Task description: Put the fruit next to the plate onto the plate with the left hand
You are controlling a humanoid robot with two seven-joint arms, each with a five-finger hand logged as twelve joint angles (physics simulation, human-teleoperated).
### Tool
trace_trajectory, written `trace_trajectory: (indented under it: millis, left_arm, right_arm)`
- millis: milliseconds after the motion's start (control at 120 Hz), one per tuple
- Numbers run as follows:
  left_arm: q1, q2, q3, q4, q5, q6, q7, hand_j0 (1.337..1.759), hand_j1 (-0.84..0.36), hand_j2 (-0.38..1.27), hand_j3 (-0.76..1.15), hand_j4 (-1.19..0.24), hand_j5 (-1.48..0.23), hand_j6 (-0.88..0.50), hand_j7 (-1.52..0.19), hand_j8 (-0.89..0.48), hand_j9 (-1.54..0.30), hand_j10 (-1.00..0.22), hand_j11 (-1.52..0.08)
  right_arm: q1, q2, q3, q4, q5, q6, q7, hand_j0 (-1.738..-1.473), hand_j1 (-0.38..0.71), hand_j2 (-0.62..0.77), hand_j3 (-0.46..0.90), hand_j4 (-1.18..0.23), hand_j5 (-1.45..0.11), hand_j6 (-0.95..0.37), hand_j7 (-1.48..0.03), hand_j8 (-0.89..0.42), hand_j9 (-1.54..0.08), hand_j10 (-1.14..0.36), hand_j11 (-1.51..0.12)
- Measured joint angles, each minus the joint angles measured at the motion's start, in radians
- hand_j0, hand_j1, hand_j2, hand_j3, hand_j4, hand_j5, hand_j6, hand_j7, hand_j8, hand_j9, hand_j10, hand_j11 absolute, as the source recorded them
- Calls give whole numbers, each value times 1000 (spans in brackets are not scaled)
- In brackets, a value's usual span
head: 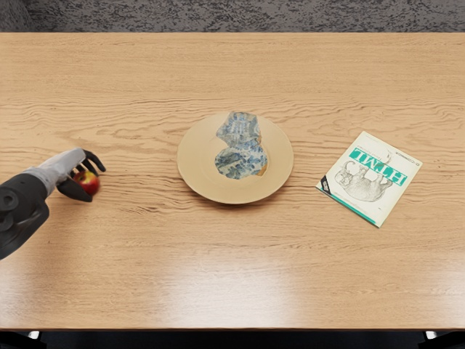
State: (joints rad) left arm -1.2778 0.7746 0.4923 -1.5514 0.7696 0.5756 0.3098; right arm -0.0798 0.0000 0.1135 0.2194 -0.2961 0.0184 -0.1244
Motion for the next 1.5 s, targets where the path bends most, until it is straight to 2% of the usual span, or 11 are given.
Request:
trace_trajectory:
  millis: [133, 367, 542, 675, 858, 883, 950, 1225, 1308, 1408, 1500]
  left_arm:
    - [9, 0, 0, 2, 3, -1, 1, 1657, -276, 119, 0, -554, -689, -529, -699, -473, -710, -543, -710]
    - [-8, 2, 2, 2, -1, -5, 6, 1656, -283, 287, 0, -630, -805, -548, -812, -501, -818, -623, -816]
    - [-57, -34, 0, 2, -9, -16, 8, 1655, -271, 231, 0, -643, -853, -524, -851, -491, -850, -644, -848]
    - [-87, -60, -6, 3, -14, -21, 8, 1655, -278, 279, 0, -646, -872, -529, -867, -483, -859, -655, -858]
    - [-89, -67, -53, 3, -17, -51, 11, 1654, -283, 286, 0, -650, -882, -524, -882, -478, -867, -647, -864]
    - [-89, -68, -63, 3, -17, -58, 13, 1654, -268, 235, 0, -649, -885, -520, -885, -478, -869, -647, -865]
    - [-88, -76, -90, 5, -17, -74, 20, 1654, -285, 289, 0, -649, -887, -516, -887, -475, -869, -645, -866]
    - [-96, -173, -163, 49, -21, -112, 39, 1654, -279, 283, 0, -645, -900, -514, -891, -478, -871, -648, -869]
    - [-112, -204, -174, 64, -20, -118, 43, 1653, -240, 171, 0, -645, -899, -521, -888, -494, -874, -654, -872]
    - [-118, -261, -187, 86, -20, -126, 48, 1654, -262, 263, 0, -647, -897, -529, -885, -481, -875, -650, -870]
    - [-126, -294, -197, 102, -19, -130, 50, 1654, -248, 215, 0, -646, -897, -524, -886, -479, -874, -649, -870]
  right_arm:
    - [0, 0, 0, 0, 0, 0, 0, -1658, -310, -7, 0, -33, -43, -33, -43, -33, -43, -33, -43]
    - [0, 0, 0, 0, 0, 0, 0, -1658, -310, -7, 0, -33, -43, -33, -43, -33, -43, -33, -43]
    - [0, 0, 0, 0, 0, 0, 0, -1658, -310, -7, 0, -33, -43, -33, -43, -33, -43, -33, -43]
    - [0, 0, 0, 0, 0, 0, 0, -1658, -310, -7, 0, -33, -43, -33, -43, -33, -43, -33, -43]
    - [0, 0, 0, 0, 0, 0, 0, -1658, -310, -7, 0, -33, -43, -33, -43, -33, -43, -33, -43]
    - [0, 0, 0, 0, 0, 0, 0, -1658, -310, -7, 0, -33, -43, -33, -43, -33, -43, -33, -43]
    - [0, 0, 0, 0, 0, 0, 0, -1658, -310, -7, 0, -33, -43, -33, -43, -33, -43, -33, -43]
    - [0, 0, 0, 0, 0, 0, 0, -1658, -310, -7, 0, -33, -43, -33, -43, -33, -43, -33, -43]
    - [0, 0, 0, 0, 0, 0, 0, -1658, -310, -7, 0, -33, -43, -33, -43, -33, -43, -33, -43]
    - [0, 0, 0, 0, 0, 0, 0, -1658, -310, -7, 0, -33, -43, -33, -43, -33, -43, -33, -43]
    - [0, 0, 0, 0, 0, 0, 0, -1658, -310, -7, 0, -33, -43, -33, -43, -33, -43, -33, -43]
